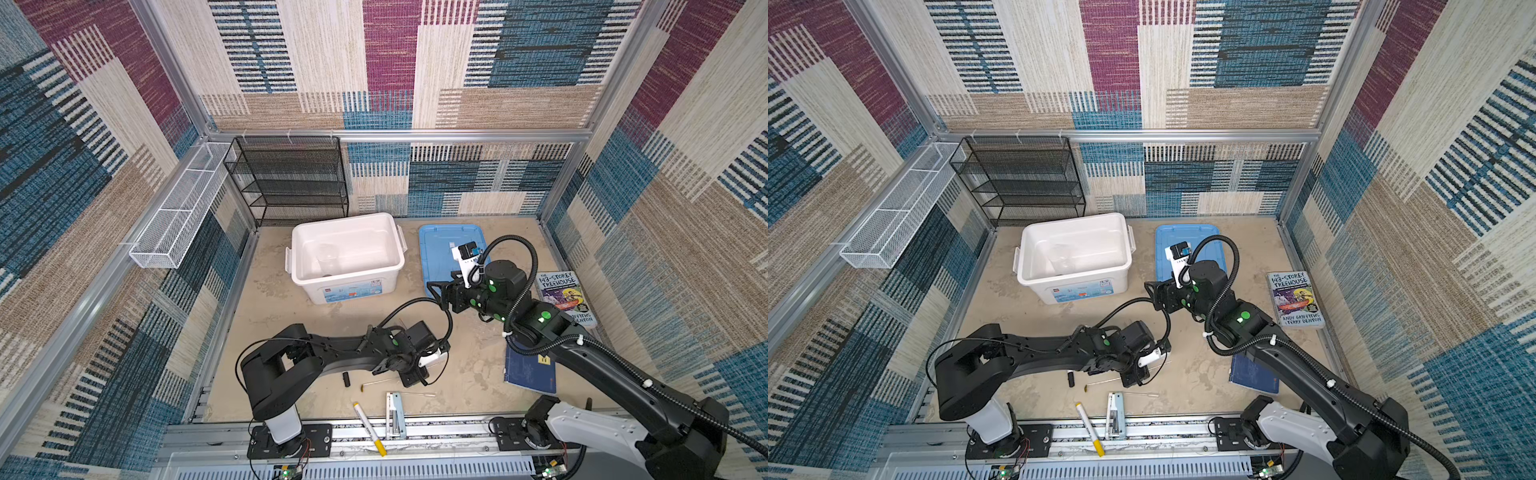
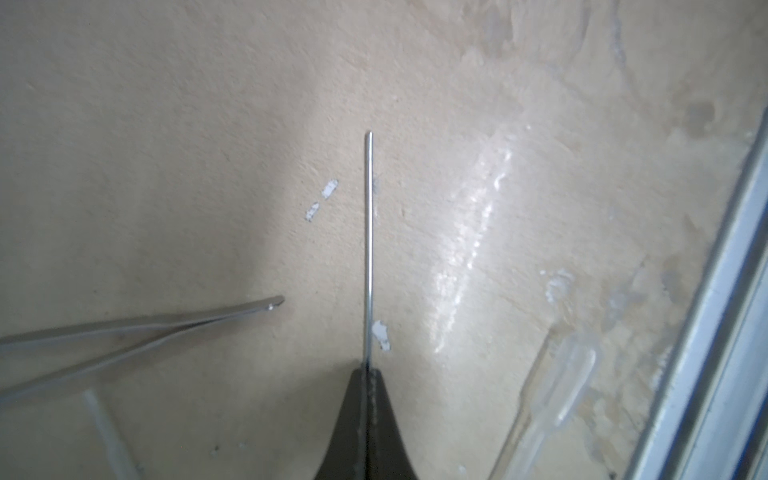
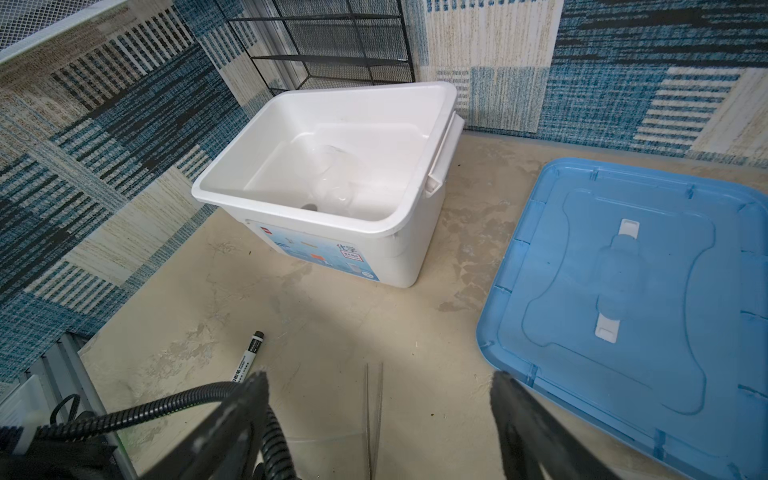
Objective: Organize the chemistry lab equipment
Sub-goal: 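Lift the thin metal rod off the table with the left gripper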
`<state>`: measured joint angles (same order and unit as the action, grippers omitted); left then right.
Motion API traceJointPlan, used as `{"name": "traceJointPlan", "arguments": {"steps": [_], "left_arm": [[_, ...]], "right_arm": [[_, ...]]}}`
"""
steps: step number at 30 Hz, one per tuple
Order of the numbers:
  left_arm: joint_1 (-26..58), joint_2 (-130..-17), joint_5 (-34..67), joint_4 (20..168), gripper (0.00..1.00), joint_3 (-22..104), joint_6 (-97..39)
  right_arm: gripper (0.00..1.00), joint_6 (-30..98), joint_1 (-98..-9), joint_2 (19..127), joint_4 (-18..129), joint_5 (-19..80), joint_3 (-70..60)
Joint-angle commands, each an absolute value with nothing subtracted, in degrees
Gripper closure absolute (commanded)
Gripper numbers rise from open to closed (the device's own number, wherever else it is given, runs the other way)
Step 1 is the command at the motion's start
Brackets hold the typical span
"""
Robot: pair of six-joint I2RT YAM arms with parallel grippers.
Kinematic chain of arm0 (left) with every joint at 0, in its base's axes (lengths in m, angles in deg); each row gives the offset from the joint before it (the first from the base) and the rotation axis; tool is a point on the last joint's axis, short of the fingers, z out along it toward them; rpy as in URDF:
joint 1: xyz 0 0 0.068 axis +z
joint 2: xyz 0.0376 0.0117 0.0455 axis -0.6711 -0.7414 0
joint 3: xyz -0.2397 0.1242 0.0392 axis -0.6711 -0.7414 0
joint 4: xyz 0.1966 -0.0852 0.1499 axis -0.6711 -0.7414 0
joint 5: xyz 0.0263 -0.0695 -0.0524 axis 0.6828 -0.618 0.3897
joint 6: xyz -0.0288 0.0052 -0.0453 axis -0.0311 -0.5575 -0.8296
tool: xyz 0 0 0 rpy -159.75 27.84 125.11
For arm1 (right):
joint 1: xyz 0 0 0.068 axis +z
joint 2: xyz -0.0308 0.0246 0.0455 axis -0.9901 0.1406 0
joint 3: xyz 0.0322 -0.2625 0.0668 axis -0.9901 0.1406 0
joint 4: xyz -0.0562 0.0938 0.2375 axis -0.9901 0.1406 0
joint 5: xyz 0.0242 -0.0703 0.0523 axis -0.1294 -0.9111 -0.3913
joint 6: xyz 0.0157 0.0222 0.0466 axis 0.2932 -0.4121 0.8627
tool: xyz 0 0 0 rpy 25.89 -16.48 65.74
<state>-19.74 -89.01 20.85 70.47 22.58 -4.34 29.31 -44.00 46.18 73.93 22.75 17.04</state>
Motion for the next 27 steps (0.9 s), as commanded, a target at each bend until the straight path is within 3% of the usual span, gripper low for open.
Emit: {"name": "traceJointPlan", "arguments": {"steps": [1, 3, 5, 9, 13, 27], "left_arm": [[-19.8, -87.5, 21.1, 67.0, 1.0, 22.6, -2.9], [-19.7, -88.3, 22.2, 66.4, 1.0, 22.7, -3.4], [-19.6, -90.1, 22.3, 65.2, 0.87, 23.4, -4.1], [-19.6, -91.6, 22.0, 64.2, 0.73, 23.6, -4.8], [-19.7, -90.0, 22.4, 64.0, 0.7, 22.4, -6.6], [-20.5, -90.4, 24.6, 57.8, 0.72, 25.4, -11.5]], "right_arm": [[0.15, 29.2, -44.0, 46.1, 72.1, 22.3, 17.0], [0.15, 29.2, -44.0, 46.0, 72.1, 22.3, 17.1], [0.15, 29.1, -43.9, 46.0, 72.2, 22.3, 17.0], [0.15, 29.0, -43.9, 45.8, 72.7, 22.1, 16.6], [0.15, 28.9, -43.9, 45.5, 72.9, 22.0, 16.6], [0.15, 27.5, -44.0, 46.6, 73.0, 22.8, 15.4]]}}
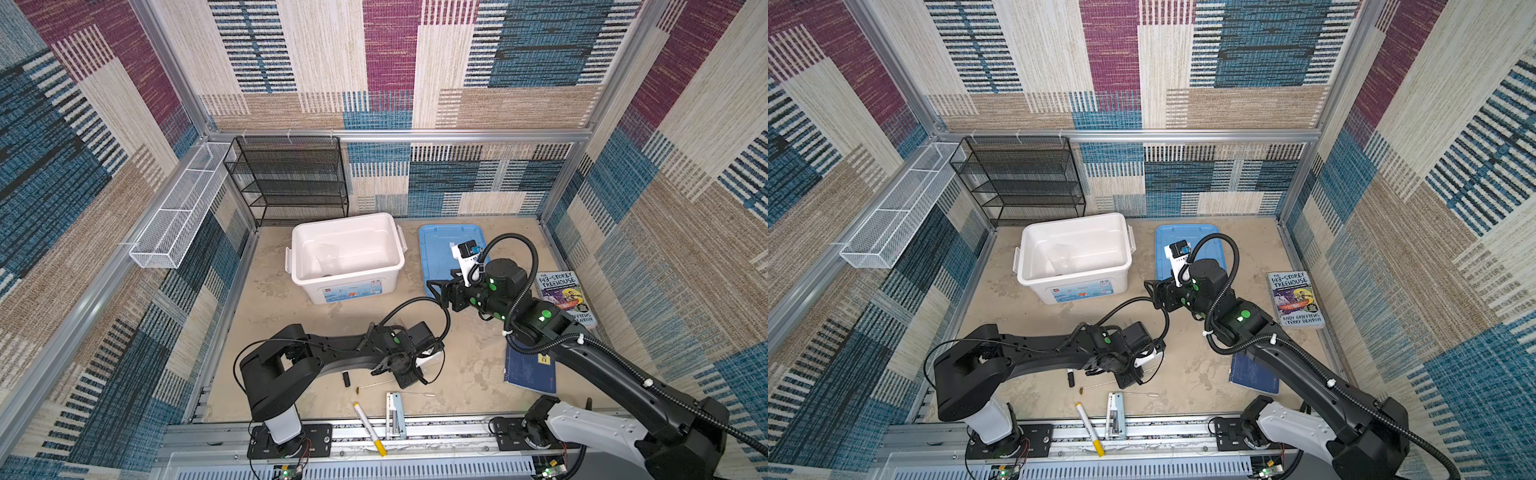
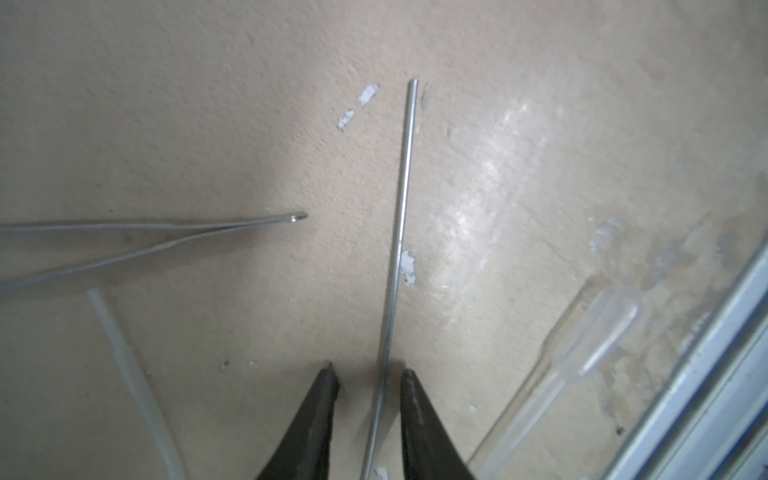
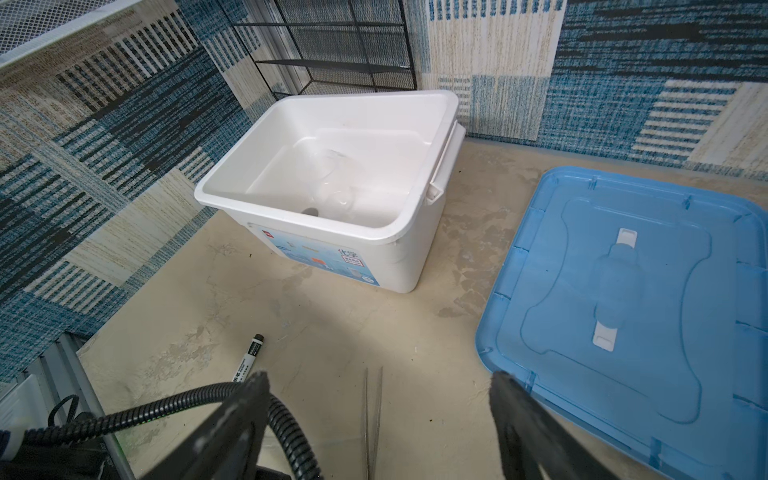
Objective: Organize the chemistry lab equipment
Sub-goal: 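Lift the thin metal rod off the table with the left gripper, then carry the rod over the white bin with left while right moves toward bin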
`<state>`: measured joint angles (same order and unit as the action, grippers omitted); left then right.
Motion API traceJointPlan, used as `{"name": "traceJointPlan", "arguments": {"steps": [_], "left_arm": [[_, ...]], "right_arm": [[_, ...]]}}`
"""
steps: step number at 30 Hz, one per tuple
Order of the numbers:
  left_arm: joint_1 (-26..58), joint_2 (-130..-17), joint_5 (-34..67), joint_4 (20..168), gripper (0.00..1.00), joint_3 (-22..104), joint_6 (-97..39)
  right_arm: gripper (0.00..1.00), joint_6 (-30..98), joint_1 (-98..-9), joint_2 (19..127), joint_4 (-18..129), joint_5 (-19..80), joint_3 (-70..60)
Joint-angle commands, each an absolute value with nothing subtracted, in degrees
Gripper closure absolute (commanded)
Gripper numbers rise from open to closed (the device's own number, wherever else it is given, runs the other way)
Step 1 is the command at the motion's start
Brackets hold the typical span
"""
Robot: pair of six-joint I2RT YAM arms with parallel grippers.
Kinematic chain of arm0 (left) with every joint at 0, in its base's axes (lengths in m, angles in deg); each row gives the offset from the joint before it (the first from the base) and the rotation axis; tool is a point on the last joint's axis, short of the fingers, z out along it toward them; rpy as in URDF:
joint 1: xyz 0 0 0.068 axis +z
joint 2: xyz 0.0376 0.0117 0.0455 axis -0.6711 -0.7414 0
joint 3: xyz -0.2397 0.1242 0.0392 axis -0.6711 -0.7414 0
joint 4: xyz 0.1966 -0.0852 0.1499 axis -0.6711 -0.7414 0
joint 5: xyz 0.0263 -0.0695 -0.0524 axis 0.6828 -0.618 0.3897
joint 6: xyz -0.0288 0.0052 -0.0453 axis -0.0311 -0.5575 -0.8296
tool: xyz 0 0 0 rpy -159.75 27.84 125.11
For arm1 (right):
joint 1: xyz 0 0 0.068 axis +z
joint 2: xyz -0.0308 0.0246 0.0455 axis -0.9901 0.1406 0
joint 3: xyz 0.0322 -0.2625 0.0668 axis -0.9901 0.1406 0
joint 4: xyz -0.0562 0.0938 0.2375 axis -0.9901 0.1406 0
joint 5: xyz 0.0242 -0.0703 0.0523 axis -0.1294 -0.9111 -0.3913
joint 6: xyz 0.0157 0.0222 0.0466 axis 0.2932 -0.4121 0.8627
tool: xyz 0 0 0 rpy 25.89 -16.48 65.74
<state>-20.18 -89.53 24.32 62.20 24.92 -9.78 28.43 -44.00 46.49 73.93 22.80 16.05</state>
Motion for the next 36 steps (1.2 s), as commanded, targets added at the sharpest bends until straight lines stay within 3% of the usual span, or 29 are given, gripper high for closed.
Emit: {"name": "traceJointPlan", "arguments": {"steps": [1, 7, 12, 36], "left_arm": [[-20.8, -90.9, 24.5, 57.7, 0.73, 25.7, -11.5], [-22.7, -94.5, 25.5, 57.5, 0.93, 26.9, -10.7], [-22.9, -95.2, 26.0, 57.8, 1.0, 27.2, -9.8], [-23.0, -83.6, 26.4, 56.2, 1.0, 28.0, -2.7]], "right_arm": [[0.15, 27.5, -43.9, 46.6, 73.1, 22.9, 15.4], [0.15, 27.4, -44.0, 46.2, 73.0, 22.5, 15.8], [0.15, 27.3, -44.0, 45.9, 73.0, 22.2, 15.8], [0.16, 27.9, -45.3, 45.2, 69.6, 25.7, 14.1]]}}
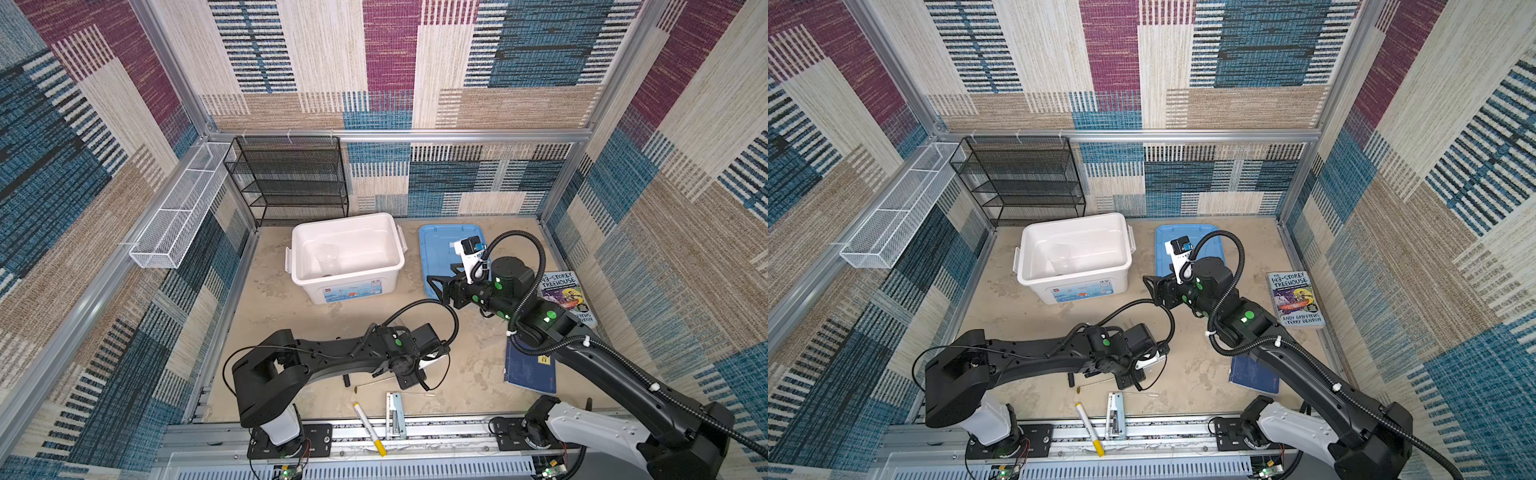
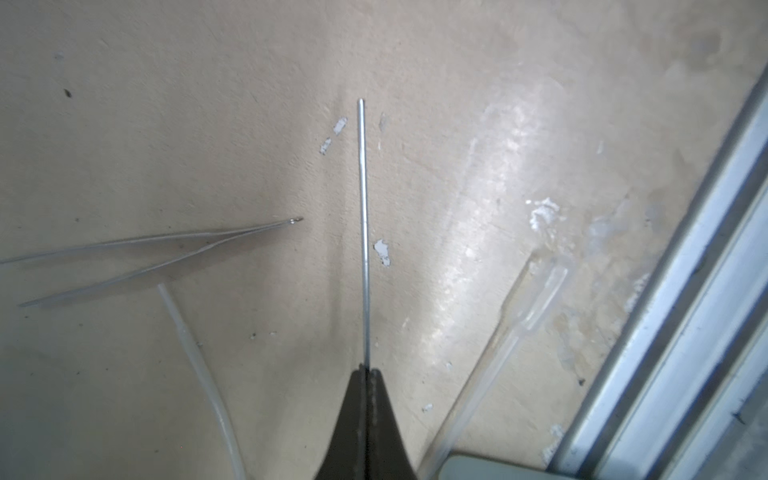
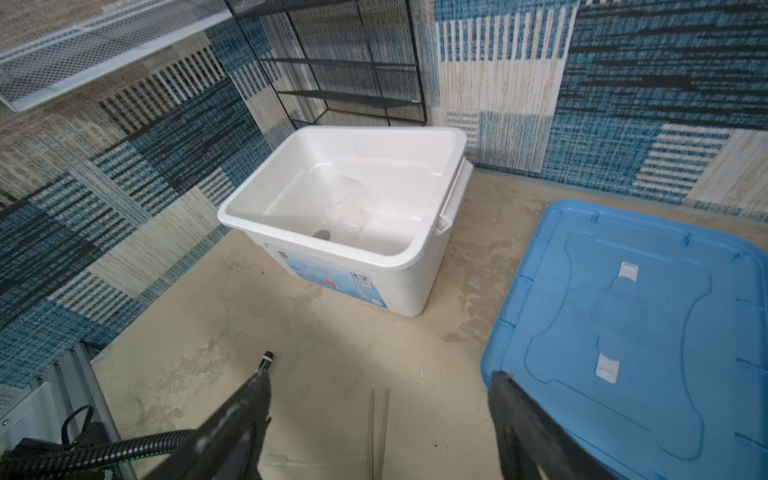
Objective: Organize the chemistry lab equipment
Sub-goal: 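Carry the rod over the white bin with left while right moves toward bin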
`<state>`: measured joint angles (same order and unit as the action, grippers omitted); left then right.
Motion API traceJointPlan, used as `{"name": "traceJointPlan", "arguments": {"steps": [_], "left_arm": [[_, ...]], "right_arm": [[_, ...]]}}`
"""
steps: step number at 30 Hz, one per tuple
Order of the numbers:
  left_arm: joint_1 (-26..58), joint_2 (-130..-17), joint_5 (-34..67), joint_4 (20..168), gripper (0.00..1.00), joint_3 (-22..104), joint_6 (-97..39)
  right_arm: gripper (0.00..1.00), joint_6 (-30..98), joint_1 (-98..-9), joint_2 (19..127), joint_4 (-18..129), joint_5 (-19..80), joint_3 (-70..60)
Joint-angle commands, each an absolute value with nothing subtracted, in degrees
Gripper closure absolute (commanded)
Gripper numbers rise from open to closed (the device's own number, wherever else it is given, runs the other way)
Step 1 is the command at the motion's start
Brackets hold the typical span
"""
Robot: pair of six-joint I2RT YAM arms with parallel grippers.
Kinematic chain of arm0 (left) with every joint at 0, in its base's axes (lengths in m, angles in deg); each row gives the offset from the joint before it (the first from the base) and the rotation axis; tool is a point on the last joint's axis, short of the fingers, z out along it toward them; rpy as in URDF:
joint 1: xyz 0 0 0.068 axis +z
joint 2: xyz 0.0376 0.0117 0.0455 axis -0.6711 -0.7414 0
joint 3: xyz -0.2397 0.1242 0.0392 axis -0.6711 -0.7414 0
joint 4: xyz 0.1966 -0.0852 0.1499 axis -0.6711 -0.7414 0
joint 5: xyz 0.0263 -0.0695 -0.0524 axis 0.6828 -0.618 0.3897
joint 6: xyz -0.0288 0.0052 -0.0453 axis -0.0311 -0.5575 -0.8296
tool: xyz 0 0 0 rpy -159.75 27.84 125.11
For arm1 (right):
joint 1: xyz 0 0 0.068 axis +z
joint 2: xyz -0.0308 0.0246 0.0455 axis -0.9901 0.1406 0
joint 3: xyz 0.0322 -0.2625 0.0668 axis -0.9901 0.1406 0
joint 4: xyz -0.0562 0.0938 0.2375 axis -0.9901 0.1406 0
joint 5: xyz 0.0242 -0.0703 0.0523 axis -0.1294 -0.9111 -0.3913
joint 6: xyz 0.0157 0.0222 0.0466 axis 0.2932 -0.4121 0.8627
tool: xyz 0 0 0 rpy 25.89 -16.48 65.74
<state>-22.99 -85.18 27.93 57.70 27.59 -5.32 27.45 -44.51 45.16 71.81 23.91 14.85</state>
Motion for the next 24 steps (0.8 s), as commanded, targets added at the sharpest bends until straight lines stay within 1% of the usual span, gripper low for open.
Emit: {"name": "traceJointPlan", "arguments": {"steps": [1, 4, 6, 9, 13, 15, 19, 20, 22, 24], "left_arm": [[-23.0, -82.7, 26.4, 55.7, 1.0, 28.1, -1.7], [-23.0, -78.9, 27.6, 54.0, 1.0, 28.0, 1.7], [-23.0, -76.1, 30.0, 53.7, 1.0, 27.9, 3.7], [-21.6, -71.2, 32.4, 52.8, 1.0, 28.5, 6.1], [-16.7, -66.2, 29.1, 49.9, 1.0, 31.6, 9.7], [-14.4, -65.5, 29.1, 47.0, 1.0, 34.3, 12.0], [-9.8, -65.6, 28.7, 40.3, 1.0, 40.7, 21.0], [-8.4, -65.6, 27.8, 39.8, 1.0, 41.9, 22.4], [-3.0, -65.7, 22.9, 38.7, 1.0, 45.0, 25.1], [0.6, -66.3, 21.2, 38.0, 1.0, 47.8, 27.9]], "right_arm": [[0.15, 27.8, -46.4, 45.5, 70.0, 27.8, 13.6], [0.13, 27.2, -51.4, 47.0, 71.4, 38.1, 11.7], [0.12, 26.6, -53.9, 47.9, 73.0, 40.8, 9.9], [0.06, 24.9, -56.2, 48.9, 75.8, 40.9, 7.1], [0.05, 22.6, -58.6, 50.2, 77.7, 42.4, 4.8], [0.05, 22.0, -59.1, 50.6, 77.8, 42.2, 4.3], [0.05, 19.0, -59.2, 51.5, 78.0, 44.0, 2.9], [0.05, 18.0, -59.2, 51.9, 78.5, 44.6, 2.4], [0.05, 16.2, -59.3, 52.7, 79.6, 45.5, 1.1], [0.05, 14.8, -59.2, 53.0, 80.0, 45.9, 0.5]]}}
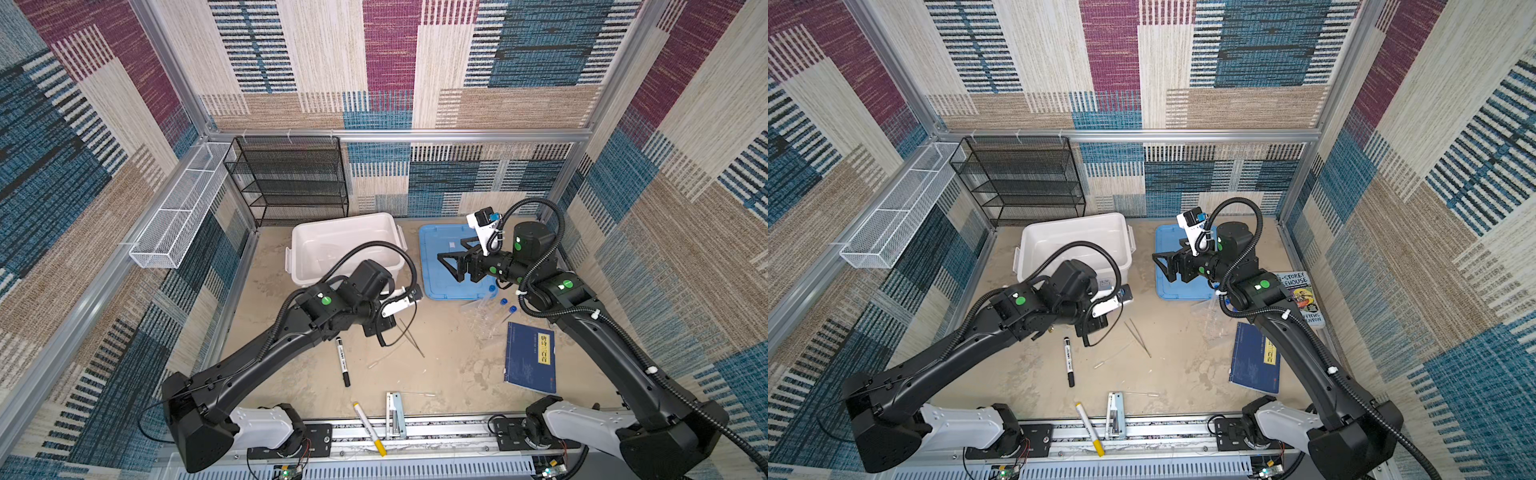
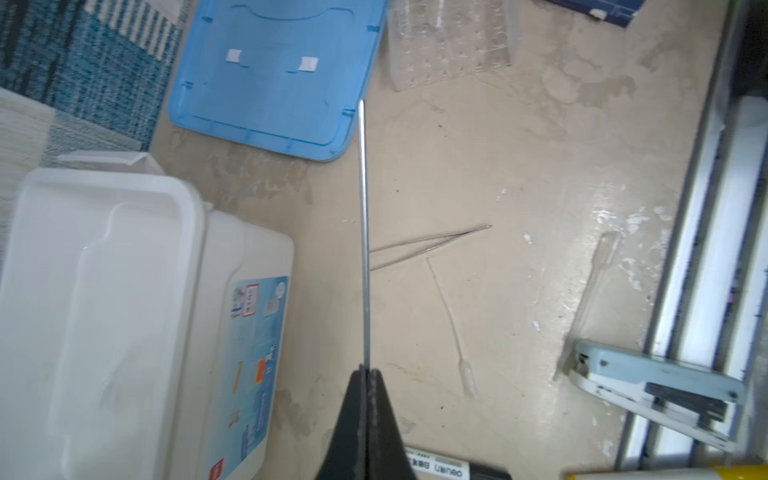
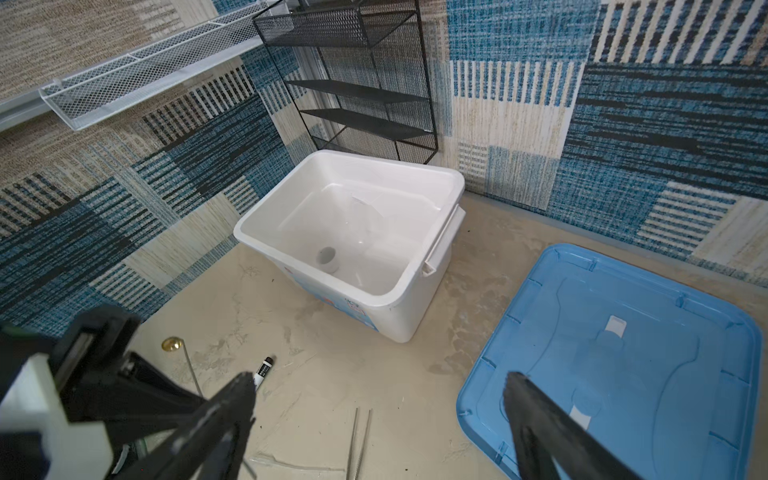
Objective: Organize the chemistry lab equipment
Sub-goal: 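Carry the rod over the white bin with left while right moves toward bin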
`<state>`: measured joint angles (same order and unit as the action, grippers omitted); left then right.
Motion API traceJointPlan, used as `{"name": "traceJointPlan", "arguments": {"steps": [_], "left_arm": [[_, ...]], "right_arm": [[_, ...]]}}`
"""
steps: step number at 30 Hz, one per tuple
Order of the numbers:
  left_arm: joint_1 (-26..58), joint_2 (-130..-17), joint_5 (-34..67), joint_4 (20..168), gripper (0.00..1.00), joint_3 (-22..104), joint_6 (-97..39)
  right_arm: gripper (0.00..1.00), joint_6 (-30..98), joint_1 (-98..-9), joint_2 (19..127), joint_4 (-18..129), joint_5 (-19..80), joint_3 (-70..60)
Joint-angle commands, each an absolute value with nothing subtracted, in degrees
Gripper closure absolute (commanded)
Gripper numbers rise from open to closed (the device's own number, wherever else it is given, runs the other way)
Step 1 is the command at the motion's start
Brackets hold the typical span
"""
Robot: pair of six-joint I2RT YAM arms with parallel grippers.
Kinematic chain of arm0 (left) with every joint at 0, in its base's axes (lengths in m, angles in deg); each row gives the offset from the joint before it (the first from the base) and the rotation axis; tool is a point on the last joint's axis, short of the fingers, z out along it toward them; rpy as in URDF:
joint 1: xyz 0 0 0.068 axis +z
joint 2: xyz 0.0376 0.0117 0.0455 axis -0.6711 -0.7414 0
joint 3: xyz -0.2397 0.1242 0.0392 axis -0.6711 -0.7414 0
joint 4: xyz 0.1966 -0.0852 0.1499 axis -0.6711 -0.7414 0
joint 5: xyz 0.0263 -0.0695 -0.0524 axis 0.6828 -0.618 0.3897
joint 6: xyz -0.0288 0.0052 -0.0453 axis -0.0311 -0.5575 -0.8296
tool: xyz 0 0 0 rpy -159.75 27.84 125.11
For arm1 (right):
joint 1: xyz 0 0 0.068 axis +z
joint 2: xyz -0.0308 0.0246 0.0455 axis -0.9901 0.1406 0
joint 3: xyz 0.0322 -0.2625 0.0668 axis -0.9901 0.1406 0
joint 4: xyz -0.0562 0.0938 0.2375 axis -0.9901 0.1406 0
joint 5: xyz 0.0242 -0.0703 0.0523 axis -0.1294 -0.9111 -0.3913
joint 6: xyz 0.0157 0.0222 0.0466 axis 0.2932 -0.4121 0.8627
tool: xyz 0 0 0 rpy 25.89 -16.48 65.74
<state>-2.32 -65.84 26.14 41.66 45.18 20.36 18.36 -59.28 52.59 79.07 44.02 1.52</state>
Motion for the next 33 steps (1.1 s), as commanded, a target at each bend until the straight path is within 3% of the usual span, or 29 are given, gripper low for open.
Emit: {"name": "traceJointPlan", "arguments": {"steps": [1, 7, 11, 16, 27, 33], "left_arm": [[2.1, -66.9, 21.3, 37.5, 1.0, 49.3, 29.6], [11.7, -75.2, 17.1, 32.3, 1.0, 61.1, 35.9], [15.4, -80.9, 16.4, 30.4, 1.0, 67.5, 40.8], [20.5, -90.3, 13.2, 25.6, 1.0, 77.4, 44.5], [23.8, -105.2, 12.5, 25.2, 1.0, 87.9, 47.2], [23.9, -109.3, 11.0, 25.3, 1.0, 87.4, 46.3]], "right_arm": [[0.04, 14.3, -59.2, 53.1, 80.0, 46.2, 0.5], [0.06, 13.1, -58.7, 56.8, 80.1, 52.5, -1.2], [0.08, 10.7, -55.0, 59.7, 79.8, 48.9, -3.1], [0.09, 10.0, -54.4, 63.9, 76.8, 52.6, -5.3], [0.08, 9.5, -54.2, 72.8, 76.9, 53.8, -12.0], [0.08, 9.3, -54.1, 75.6, 77.2, 52.6, -13.6]]}}
